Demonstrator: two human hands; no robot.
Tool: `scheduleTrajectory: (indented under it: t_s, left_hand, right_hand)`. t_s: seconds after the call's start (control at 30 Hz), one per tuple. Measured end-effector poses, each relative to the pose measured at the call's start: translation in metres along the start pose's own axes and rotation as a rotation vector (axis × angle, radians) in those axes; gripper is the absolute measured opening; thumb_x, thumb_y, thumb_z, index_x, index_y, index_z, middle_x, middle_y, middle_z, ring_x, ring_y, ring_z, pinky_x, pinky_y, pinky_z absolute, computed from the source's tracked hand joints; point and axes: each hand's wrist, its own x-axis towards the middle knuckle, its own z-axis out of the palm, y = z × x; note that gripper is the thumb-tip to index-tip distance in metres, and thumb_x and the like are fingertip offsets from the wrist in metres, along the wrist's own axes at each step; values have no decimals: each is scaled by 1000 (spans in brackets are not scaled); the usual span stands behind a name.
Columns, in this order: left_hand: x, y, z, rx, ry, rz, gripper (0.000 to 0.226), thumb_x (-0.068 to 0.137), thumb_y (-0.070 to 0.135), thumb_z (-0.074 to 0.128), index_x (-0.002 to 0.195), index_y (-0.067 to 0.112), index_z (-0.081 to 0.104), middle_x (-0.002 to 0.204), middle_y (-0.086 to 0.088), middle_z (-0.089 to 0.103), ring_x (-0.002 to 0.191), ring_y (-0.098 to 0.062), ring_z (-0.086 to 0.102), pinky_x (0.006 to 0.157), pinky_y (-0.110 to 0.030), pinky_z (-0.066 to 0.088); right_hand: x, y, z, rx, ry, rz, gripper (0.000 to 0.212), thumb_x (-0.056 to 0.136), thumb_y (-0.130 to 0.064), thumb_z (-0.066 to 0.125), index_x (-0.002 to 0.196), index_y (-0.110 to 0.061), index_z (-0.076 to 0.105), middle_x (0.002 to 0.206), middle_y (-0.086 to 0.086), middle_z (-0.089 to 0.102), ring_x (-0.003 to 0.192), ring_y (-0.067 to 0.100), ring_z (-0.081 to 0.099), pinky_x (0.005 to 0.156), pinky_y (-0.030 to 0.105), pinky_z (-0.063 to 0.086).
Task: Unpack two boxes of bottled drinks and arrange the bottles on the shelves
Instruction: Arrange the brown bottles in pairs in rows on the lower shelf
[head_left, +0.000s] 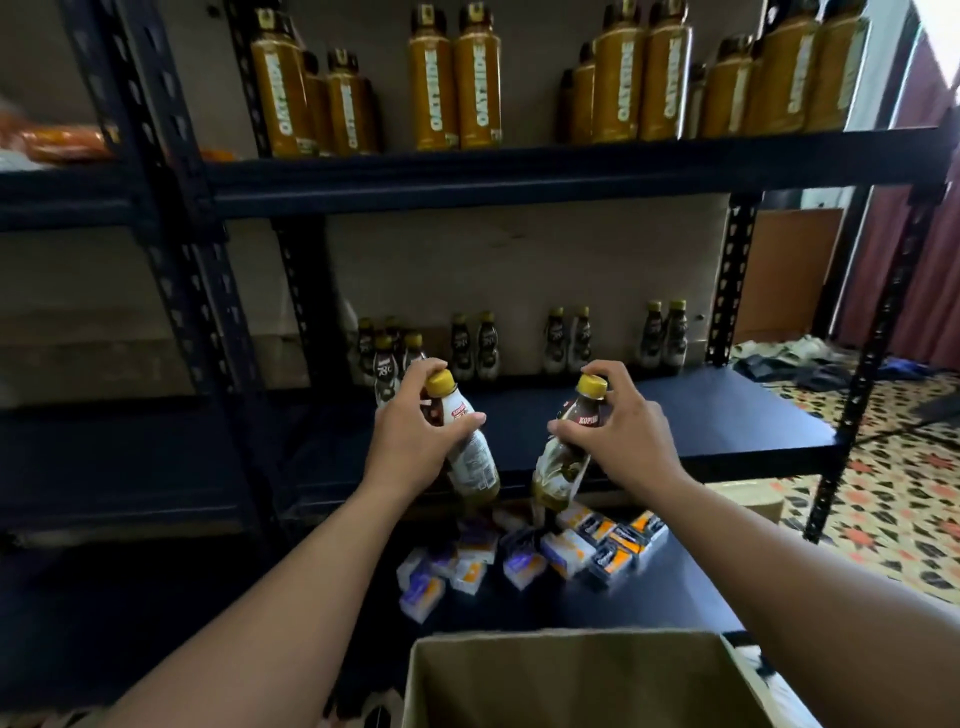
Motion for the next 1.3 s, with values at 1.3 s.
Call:
scheduleTrajectory:
  t_s: [1.3]
  left_hand:
    - [107,-160,108,-185,-130,-197,67,80,37,85,138,37,52,121,20,67,105,10,63,97,-23,52]
  right_hand:
    - [122,112,153,281,-42,212,78,75,-62,81,142,-45,45,100,-16,72,95,2,68,87,30,55]
